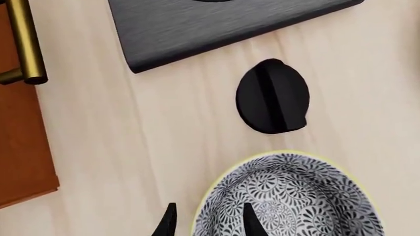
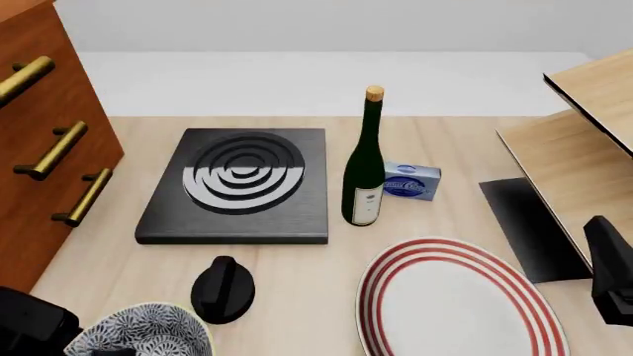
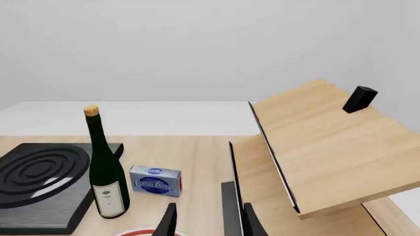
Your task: Pick up the akita bowl and put it on the plate.
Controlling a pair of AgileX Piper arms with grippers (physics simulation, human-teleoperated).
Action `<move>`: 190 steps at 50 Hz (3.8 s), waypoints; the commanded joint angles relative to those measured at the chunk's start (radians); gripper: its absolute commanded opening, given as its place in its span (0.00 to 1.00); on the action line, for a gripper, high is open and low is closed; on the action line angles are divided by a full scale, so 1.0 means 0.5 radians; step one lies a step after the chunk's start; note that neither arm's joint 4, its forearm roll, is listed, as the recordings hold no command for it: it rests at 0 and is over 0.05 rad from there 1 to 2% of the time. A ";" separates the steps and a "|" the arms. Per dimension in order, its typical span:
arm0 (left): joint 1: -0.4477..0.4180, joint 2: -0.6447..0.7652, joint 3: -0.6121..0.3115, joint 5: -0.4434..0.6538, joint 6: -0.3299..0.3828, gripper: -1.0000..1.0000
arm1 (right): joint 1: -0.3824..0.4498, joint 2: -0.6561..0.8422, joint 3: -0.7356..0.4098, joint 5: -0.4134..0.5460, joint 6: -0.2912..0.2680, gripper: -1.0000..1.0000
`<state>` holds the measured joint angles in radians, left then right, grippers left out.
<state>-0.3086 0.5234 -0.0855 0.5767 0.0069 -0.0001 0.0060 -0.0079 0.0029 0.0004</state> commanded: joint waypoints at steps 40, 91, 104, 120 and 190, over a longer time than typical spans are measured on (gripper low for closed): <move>0.097 0.280 0.108 -0.285 0.249 0.00 | 0.000 0.000 0.000 0.000 0.000 1.00; 0.133 -0.419 -1.078 0.822 0.566 0.00 | 0.000 0.000 0.000 0.000 0.000 1.00; -0.129 -0.041 -1.288 0.413 0.310 0.00 | 0.000 0.000 0.000 0.000 0.000 1.00; -0.520 0.399 -1.451 -0.008 0.036 0.00 | 0.000 0.000 0.000 0.000 0.000 1.00; -1.739 1.537 -2.217 0.225 -0.845 0.00 | -0.001 0.000 0.000 0.000 0.000 1.00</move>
<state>-1.1489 1.2417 -1.1262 0.6582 -0.3969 -0.0001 0.0060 -0.0079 0.0029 0.0003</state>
